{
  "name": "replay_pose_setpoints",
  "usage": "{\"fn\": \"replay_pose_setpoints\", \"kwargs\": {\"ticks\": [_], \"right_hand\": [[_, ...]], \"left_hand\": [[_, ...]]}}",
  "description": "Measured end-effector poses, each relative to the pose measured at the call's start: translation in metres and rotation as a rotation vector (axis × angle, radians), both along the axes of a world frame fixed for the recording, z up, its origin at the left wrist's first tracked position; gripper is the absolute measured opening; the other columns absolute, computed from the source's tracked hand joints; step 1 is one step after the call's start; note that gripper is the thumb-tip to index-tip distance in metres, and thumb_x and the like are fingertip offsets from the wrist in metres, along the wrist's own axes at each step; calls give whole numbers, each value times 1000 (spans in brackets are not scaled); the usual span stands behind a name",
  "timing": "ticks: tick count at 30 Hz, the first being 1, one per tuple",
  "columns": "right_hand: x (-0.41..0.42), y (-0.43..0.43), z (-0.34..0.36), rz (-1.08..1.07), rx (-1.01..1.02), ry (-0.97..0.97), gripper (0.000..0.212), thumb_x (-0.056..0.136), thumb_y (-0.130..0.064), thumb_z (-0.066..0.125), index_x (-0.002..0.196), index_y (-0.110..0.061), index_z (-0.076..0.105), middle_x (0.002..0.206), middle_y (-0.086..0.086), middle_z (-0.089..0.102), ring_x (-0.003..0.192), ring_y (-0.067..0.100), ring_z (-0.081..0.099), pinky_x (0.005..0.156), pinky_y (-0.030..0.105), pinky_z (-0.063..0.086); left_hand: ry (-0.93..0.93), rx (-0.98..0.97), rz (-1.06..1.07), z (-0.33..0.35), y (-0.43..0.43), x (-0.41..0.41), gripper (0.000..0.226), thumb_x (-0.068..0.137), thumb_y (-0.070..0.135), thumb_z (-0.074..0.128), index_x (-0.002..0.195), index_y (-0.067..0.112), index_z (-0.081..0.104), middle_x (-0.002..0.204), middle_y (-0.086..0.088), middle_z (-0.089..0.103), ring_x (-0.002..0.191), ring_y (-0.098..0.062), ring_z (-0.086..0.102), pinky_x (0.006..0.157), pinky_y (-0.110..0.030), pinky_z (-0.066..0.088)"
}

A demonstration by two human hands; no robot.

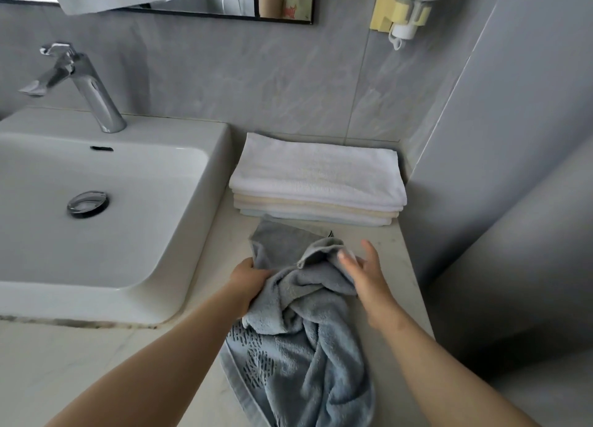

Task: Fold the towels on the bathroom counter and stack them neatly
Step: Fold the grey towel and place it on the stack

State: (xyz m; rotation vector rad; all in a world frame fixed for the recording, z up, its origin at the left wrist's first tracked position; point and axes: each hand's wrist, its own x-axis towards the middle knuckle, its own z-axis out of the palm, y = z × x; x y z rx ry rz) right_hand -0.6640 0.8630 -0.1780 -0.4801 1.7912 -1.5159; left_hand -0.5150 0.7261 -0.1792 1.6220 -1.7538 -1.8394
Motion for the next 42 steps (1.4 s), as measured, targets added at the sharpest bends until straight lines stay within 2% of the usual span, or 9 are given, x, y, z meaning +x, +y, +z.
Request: {"fn": "replay_pose_setpoints", "kwargs": {"ticks": [3, 6, 13, 20, 24, 29, 33, 37, 42], "right_hand": [[3, 1, -10, 242, 145, 260, 70, 82, -22, 71, 140, -26, 33, 129, -15, 41, 121, 5, 40, 98, 21, 32], [-6, -8, -15, 101, 282, 362, 10, 89, -23, 61, 99, -21, 60, 97, -2, 63, 98, 20, 60, 75, 24, 40], [-37, -13, -10, -514, 214, -413, 25, 97, -34, 47, 108, -13, 53, 91, 8, 57, 79, 26, 56, 58, 31, 45], [-28, -2, -17, -482, -87, -687, 32, 96, -34, 47, 117, -11, 56, 101, 10, 65, 85, 23, 60, 77, 35, 48], [-15, -3, -17, -372, 56, -202, 46, 84, -5, 63, 127, -15, 48, 131, 15, 53, 110, 30, 56, 92, 38, 46], [-10, 2, -7, 124, 654, 758, 66, 84, -14, 58, 141, -35, 34, 152, 1, 23, 131, 31, 33, 102, 37, 34], [-1, 2, -12, 351, 713, 738, 35, 94, -36, 43, 127, -32, 54, 137, -4, 49, 123, 30, 39, 97, 37, 37], [4, 4, -7, 387, 665, 635, 53, 86, -69, 37, 116, -30, 58, 123, -10, 55, 119, 24, 41, 92, 39, 34], [-1, 3, 5, 176, 758, 1014, 23, 91, -35, 49, 99, -24, 67, 107, 0, 57, 105, 27, 47, 77, 31, 34]], "left_hand": [[-72, -116, -33, -3, -1, 1, 22, 85, 15, 62, 104, 10, 52, 96, -9, 58, 76, -15, 51, 57, -24, 40], [-119, -187, -11, -9, -8, 4, 17, 86, 10, 51, 103, 12, 52, 100, -12, 59, 84, -23, 54, 65, -29, 43], [-141, -222, 169, -12, -20, 17, 31, 87, 1, 37, 116, 5, 46, 97, -14, 52, 84, -29, 49, 70, -33, 39], [-142, -285, 168, -11, -9, 16, 53, 90, 9, 44, 140, 17, 27, 126, -16, 48, 91, -27, 51, 75, -34, 42], [-361, -511, -167, -11, 0, 17, 69, 89, 24, 54, 144, 38, 15, 138, -10, 28, 113, -31, 44, 93, -41, 43], [-603, -847, -709, -9, -5, 14, 61, 98, 20, 39, 148, 41, 10, 158, 3, -13, 145, -29, -13, 116, -47, 4], [-600, -819, -870, -10, -12, 17, 49, 100, 24, 33, 147, 37, 22, 155, 13, 19, 144, -19, 14, 110, -42, 30], [-659, -877, -788, -7, -12, 20, 42, 101, 35, 25, 142, 44, 28, 147, 16, 33, 129, -21, 33, 99, -39, 37], [-699, -854, -685, -6, -12, 20, 46, 98, 27, 25, 141, 41, 31, 145, 9, 36, 125, -24, 36, 98, -39, 35]]}}
